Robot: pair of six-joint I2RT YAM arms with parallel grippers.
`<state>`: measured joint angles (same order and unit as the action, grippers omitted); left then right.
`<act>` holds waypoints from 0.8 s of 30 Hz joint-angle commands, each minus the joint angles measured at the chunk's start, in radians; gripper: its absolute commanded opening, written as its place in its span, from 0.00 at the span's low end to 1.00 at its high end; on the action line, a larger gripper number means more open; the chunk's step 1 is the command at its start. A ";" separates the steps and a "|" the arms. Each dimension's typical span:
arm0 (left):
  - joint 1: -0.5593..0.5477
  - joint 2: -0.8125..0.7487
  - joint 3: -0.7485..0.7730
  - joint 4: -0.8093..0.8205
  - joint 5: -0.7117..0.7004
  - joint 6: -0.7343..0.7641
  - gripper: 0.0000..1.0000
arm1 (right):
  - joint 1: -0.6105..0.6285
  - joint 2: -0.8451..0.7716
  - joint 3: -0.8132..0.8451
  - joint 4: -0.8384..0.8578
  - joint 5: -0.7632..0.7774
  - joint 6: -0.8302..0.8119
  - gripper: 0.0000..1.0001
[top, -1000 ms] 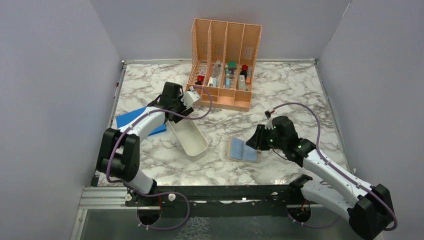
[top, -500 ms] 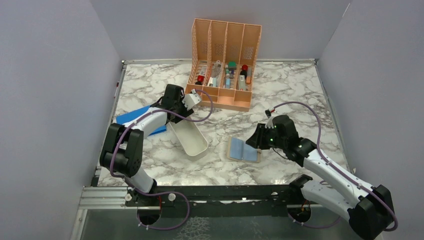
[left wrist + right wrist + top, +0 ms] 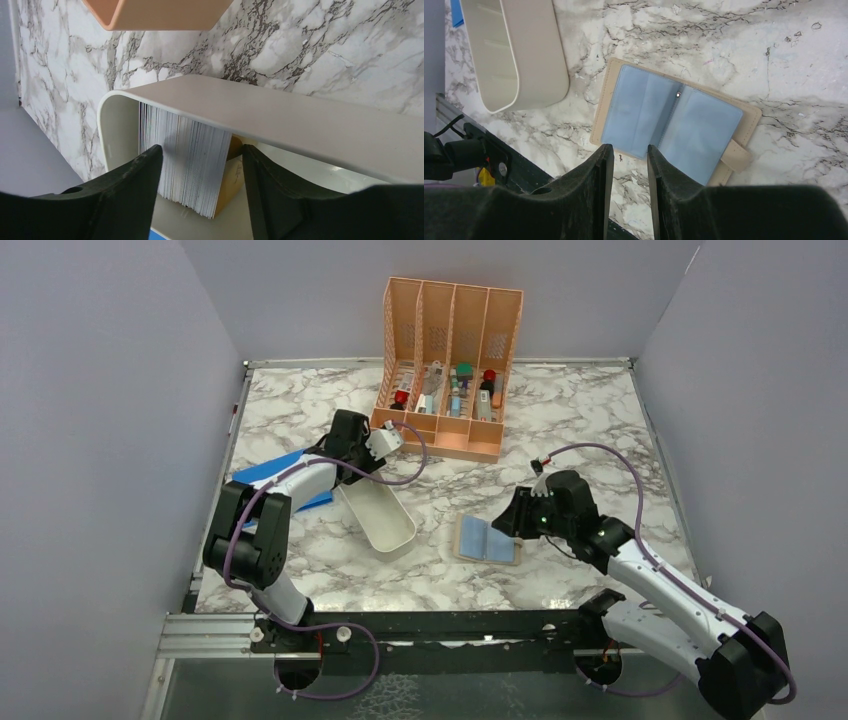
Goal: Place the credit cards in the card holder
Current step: Pick up the credit card from the storage box.
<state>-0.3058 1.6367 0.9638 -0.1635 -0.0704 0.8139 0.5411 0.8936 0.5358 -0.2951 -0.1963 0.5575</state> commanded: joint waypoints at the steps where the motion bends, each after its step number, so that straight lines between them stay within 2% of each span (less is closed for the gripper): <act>1: 0.000 0.004 -0.009 0.040 -0.043 0.024 0.57 | -0.004 -0.019 0.029 -0.031 0.019 -0.010 0.36; 3: -0.001 -0.001 -0.007 0.042 -0.037 0.026 0.52 | -0.004 -0.022 0.029 -0.032 0.019 -0.009 0.36; 16: -0.001 -0.046 -0.007 0.023 0.000 0.047 0.48 | -0.004 -0.011 0.033 -0.026 0.020 -0.011 0.37; 24: -0.001 -0.048 0.008 0.004 0.023 0.051 0.41 | -0.004 -0.021 0.029 -0.027 0.022 -0.006 0.37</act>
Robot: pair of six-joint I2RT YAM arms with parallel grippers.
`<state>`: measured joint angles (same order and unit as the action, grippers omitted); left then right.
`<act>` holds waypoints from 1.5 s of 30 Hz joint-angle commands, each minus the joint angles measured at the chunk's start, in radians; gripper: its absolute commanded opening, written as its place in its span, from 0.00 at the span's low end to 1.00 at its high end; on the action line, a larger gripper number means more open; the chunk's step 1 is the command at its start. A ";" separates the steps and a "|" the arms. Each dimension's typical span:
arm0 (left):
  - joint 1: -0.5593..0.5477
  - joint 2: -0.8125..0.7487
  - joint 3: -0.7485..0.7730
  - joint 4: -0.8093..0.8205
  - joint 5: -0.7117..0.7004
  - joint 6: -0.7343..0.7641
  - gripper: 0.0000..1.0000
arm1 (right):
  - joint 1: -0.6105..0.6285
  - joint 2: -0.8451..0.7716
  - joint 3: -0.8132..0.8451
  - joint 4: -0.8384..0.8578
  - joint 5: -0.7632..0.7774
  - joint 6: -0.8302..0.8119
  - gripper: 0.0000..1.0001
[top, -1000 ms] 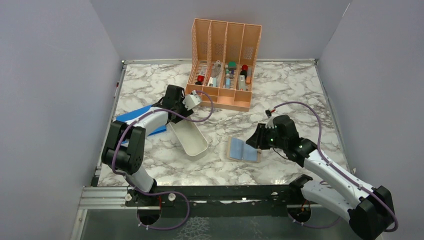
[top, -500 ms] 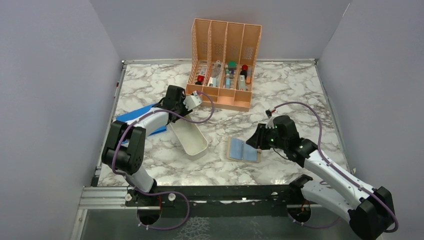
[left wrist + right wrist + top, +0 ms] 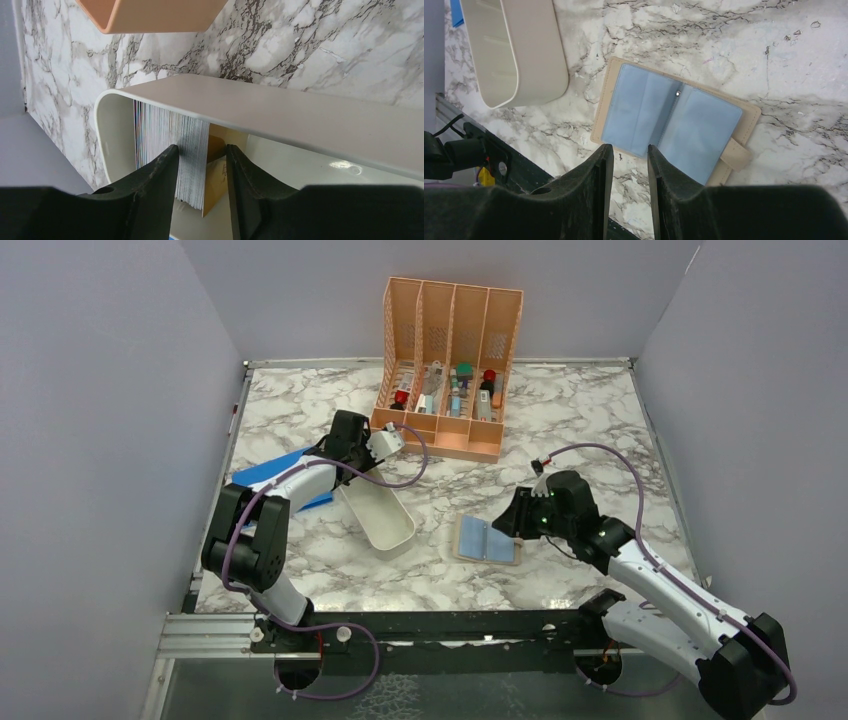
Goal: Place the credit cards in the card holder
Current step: Pick up the credit card from the storage box.
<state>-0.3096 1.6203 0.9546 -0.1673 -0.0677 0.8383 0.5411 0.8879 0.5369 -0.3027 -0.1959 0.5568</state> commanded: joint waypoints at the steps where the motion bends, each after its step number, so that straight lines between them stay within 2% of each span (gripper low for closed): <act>1: 0.003 -0.033 0.018 0.007 0.021 0.024 0.40 | -0.004 -0.015 0.027 -0.019 0.021 -0.004 0.37; 19: 0.002 -0.039 0.055 -0.076 0.078 -0.002 0.20 | -0.004 -0.030 0.016 -0.022 0.015 0.000 0.37; 26: 0.002 -0.046 0.083 -0.133 0.087 -0.025 0.00 | -0.004 -0.041 0.010 -0.026 0.016 0.000 0.37; 45: 0.001 -0.115 0.134 -0.209 0.071 -0.122 0.00 | -0.004 -0.053 0.002 -0.028 0.013 -0.004 0.37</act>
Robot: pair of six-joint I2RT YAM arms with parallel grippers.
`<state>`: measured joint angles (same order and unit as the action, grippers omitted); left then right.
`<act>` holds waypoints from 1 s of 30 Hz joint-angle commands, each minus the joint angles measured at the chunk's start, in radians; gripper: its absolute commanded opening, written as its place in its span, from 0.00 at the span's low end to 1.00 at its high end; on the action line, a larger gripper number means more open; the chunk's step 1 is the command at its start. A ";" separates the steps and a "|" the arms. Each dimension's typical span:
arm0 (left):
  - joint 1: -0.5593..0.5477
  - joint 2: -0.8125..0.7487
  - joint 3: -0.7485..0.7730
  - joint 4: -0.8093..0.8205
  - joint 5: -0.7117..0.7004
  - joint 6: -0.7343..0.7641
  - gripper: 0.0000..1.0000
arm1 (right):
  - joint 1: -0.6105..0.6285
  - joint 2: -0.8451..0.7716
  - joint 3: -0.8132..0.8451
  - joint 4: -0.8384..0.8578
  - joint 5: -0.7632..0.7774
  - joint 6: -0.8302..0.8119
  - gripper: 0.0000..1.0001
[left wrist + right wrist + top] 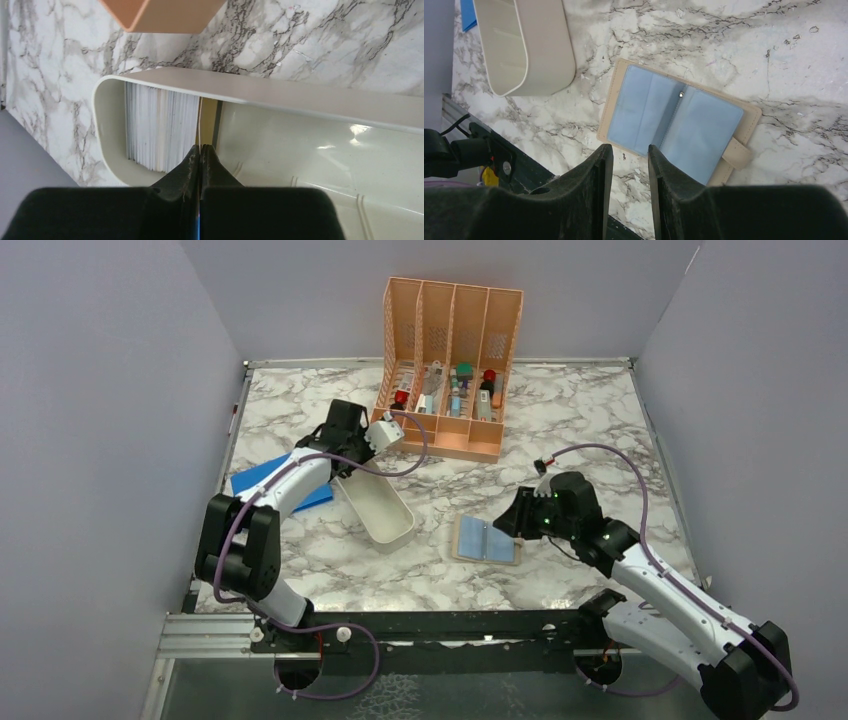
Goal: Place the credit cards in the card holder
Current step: Pick up the credit card from the storage box, then insert the credit card into the card holder.
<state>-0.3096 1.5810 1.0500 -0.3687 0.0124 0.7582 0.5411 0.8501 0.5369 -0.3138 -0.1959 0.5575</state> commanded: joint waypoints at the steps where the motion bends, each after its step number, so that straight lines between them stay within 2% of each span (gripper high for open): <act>1: 0.002 -0.085 0.039 -0.006 -0.004 -0.046 0.00 | -0.004 -0.018 -0.001 -0.014 0.011 -0.007 0.37; 5: 0.003 -0.091 0.028 0.008 0.032 -0.043 0.00 | -0.004 -0.019 -0.003 -0.007 0.005 -0.002 0.38; 13: 0.003 -0.067 0.048 -0.004 0.009 -0.078 0.00 | -0.004 -0.031 0.003 -0.022 0.015 -0.007 0.38; 18: 0.003 -0.118 0.117 -0.012 0.022 -0.226 0.00 | -0.004 -0.026 0.005 -0.020 0.010 -0.008 0.38; 21: 0.003 -0.156 0.166 -0.008 0.037 -0.414 0.00 | -0.004 -0.022 0.003 -0.020 0.007 -0.007 0.40; 24: 0.003 -0.190 0.207 -0.008 0.085 -0.651 0.00 | -0.004 -0.024 0.005 -0.029 0.013 -0.001 0.48; 27: 0.003 -0.224 0.200 0.021 0.241 -0.920 0.00 | -0.004 -0.031 0.012 -0.048 0.023 0.012 0.62; 30: 0.002 -0.228 0.168 0.047 0.443 -1.191 0.00 | -0.004 -0.042 0.015 -0.071 0.027 0.020 0.68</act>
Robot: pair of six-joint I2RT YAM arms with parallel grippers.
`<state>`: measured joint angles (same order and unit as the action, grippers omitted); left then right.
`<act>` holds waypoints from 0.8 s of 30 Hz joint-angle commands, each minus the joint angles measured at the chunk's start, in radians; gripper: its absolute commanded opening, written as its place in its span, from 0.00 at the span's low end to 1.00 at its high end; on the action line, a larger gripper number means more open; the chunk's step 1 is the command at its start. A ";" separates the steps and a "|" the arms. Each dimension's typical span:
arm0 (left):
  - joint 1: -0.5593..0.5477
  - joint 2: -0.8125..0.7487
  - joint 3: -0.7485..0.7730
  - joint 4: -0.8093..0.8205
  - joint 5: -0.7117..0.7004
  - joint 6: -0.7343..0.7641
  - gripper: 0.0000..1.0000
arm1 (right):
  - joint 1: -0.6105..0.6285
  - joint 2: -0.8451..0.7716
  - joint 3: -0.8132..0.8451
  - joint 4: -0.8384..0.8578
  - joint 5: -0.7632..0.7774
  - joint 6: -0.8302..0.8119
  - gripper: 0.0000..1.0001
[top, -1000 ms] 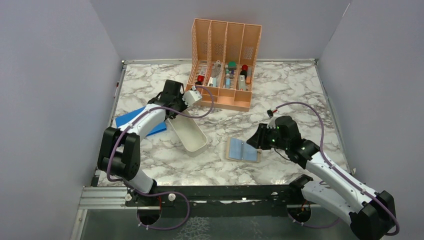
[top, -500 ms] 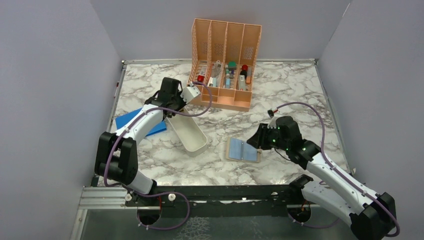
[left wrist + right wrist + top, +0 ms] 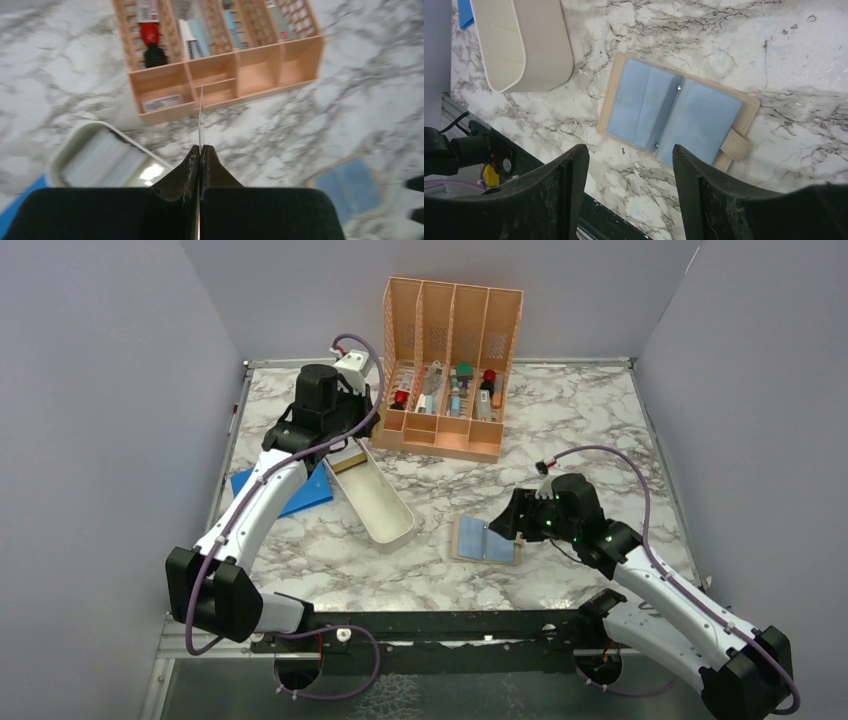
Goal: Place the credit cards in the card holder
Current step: Insert the credit card into the card holder.
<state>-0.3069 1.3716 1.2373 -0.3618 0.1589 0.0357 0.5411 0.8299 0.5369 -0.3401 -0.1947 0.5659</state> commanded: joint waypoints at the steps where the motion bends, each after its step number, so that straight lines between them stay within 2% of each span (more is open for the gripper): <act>1: -0.006 -0.016 -0.037 0.056 0.356 -0.533 0.00 | -0.004 -0.026 0.016 -0.053 0.028 0.014 0.71; 4: -0.050 -0.019 -0.085 0.098 0.437 -0.613 0.00 | -0.004 -0.033 0.027 -0.099 0.068 0.043 0.79; 6: -0.106 -0.037 -0.117 0.116 0.430 -0.622 0.00 | -0.004 -0.035 0.043 -0.148 0.112 0.087 0.94; 7: -0.126 -0.046 -0.135 0.123 0.418 -0.635 0.00 | -0.004 -0.035 0.049 -0.166 0.127 0.112 0.98; 9: -0.172 -0.068 -0.183 0.169 0.402 -0.681 0.00 | -0.004 -0.035 0.056 -0.185 0.138 0.149 1.00; 13: -0.279 -0.104 -0.286 0.267 0.342 -0.786 0.00 | -0.004 -0.015 0.058 -0.222 0.194 0.229 0.99; 15: -0.326 -0.105 -0.326 0.288 0.272 -0.821 0.00 | -0.004 -0.001 0.053 -0.229 0.208 0.231 0.98; 17: -0.349 -0.094 -0.386 0.353 0.262 -0.877 0.00 | -0.004 0.008 0.028 -0.202 0.197 0.212 0.97; 21: -0.407 -0.044 -0.500 0.532 0.251 -0.983 0.00 | -0.004 0.030 -0.021 -0.132 0.181 0.218 0.87; 24: -0.449 0.032 -0.488 0.578 0.272 -0.981 0.00 | -0.004 0.042 -0.043 -0.110 0.226 0.236 0.74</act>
<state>-0.7067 1.3254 0.7490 0.0467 0.4438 -0.8684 0.5411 0.8585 0.5274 -0.4938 -0.0357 0.7692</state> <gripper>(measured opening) 0.010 0.812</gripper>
